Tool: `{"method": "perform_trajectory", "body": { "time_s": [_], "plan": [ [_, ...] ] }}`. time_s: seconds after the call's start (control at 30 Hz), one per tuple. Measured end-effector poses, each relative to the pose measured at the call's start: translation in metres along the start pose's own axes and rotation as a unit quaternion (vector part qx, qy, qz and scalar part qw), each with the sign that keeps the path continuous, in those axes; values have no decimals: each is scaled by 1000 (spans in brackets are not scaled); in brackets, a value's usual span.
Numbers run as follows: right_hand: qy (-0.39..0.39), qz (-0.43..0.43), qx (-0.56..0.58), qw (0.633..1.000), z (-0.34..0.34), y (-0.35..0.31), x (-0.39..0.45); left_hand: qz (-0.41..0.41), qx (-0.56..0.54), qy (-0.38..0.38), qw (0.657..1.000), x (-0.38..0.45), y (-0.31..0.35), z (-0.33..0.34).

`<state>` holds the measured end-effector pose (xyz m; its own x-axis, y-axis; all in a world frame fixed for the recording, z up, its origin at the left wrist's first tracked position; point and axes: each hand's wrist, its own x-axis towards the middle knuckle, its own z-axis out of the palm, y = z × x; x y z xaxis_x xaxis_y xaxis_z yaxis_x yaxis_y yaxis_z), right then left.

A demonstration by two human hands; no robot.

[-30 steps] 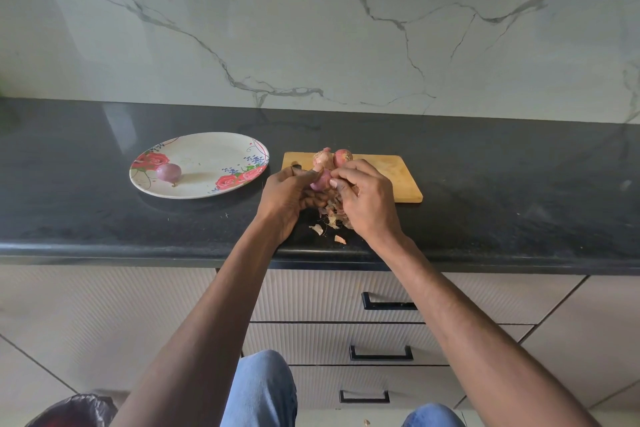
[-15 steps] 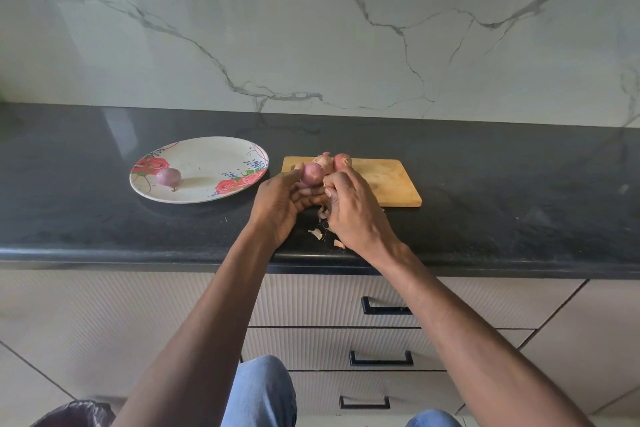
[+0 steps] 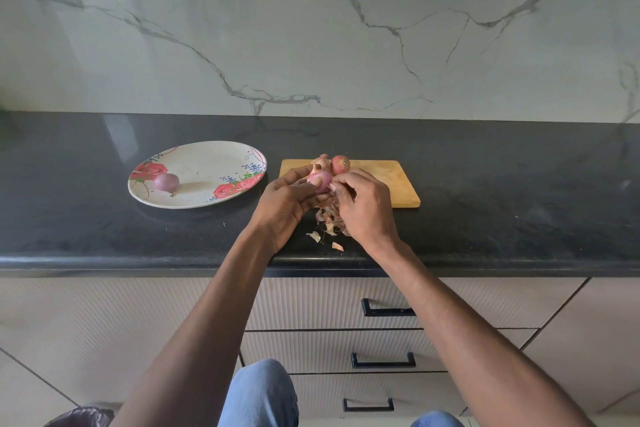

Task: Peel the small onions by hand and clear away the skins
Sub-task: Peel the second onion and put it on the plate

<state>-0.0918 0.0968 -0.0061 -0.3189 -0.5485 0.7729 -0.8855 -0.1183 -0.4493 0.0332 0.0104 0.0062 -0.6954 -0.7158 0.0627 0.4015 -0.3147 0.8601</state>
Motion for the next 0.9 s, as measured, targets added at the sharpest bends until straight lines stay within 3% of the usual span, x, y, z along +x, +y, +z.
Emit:
{"method": "perform_trajectory", "body": {
  "time_s": [0.13,0.27,0.43,0.9],
  "plan": [
    [23,44,-18,999,0,3,1,6,2,6,1000,-2,-1,1],
    [48,68,37,996,-5,4,4,18,30,5,999,-3,-1,1],
    [5,117,130,984,-11,4,6,17,64,-12,998,-1,-2,-2],
    [-7,93,137,986,-8,8,5,10,93,13,996,1,-6,-4]
  ]
}}
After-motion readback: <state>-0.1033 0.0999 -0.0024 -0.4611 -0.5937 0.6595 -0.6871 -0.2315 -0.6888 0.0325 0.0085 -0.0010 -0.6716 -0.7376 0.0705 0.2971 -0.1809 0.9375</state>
